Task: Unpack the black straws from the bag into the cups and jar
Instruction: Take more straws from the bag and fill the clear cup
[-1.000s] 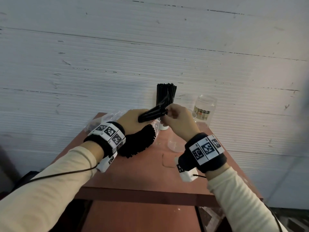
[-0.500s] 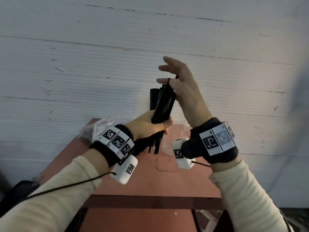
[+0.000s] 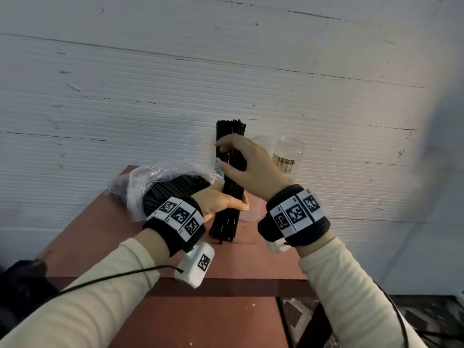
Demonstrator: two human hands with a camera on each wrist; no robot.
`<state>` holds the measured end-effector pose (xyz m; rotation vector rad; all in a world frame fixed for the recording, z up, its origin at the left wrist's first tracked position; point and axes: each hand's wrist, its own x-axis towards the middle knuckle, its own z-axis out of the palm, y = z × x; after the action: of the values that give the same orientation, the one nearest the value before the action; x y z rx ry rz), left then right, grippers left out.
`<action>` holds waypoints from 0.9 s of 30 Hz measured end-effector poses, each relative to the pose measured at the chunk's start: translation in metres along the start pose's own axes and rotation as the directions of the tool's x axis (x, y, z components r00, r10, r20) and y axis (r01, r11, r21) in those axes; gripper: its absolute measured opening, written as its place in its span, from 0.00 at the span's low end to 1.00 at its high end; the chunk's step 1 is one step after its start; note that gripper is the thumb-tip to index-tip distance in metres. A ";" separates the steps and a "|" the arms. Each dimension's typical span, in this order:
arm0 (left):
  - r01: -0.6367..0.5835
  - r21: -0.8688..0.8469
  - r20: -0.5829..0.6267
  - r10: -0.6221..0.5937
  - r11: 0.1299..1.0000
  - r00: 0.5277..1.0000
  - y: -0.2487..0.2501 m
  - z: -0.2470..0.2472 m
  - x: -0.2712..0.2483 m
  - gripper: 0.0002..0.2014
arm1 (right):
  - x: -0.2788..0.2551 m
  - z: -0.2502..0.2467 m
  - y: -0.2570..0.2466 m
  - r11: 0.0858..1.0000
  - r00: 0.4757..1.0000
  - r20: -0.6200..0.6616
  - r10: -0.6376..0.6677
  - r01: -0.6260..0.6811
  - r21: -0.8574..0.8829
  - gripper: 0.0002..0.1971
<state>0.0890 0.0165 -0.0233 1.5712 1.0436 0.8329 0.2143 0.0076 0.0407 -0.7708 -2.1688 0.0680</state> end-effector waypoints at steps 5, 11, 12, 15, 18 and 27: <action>0.076 -0.049 -0.024 -0.077 0.996 0.997 -0.010 0.001 0.005 0.06 | 0.003 0.008 0.009 0.998 1.000 -0.015 0.012 -0.013 -0.056 0.12; 0.059 0.122 -0.010 -0.058 0.991 0.998 -0.014 0.001 0.006 0.19 | -0.003 0.004 0.006 0.999 0.999 -0.027 0.043 -0.043 -0.024 0.14; 0.025 0.125 -0.002 -0.025 0.992 1.000 -0.011 0.001 0.005 0.19 | -0.005 0.000 0.005 0.997 0.996 -0.052 0.080 -0.079 0.020 0.20; -0.069 0.094 0.026 0.067 0.993 0.997 0.006 -0.001 -0.007 0.15 | -0.013 -0.018 0.004 0.933 0.970 -0.081 0.231 -0.197 0.302 0.39; -0.172 0.213 0.152 0.141 0.962 0.978 0.028 -0.004 -0.023 0.11 | -0.021 -0.027 0.006 0.935 0.965 0.098 0.245 -0.262 0.239 0.40; -0.224 0.230 0.214 0.175 0.947 0.961 0.028 0.002 -0.014 0.13 | -0.021 -0.026 0.005 0.937 0.967 0.210 0.145 -0.202 0.284 0.04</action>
<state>0.0914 0.0002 0.0037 1.9592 0.8859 0.6857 0.2454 -0.0048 0.0419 -0.7992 -2.1867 0.5740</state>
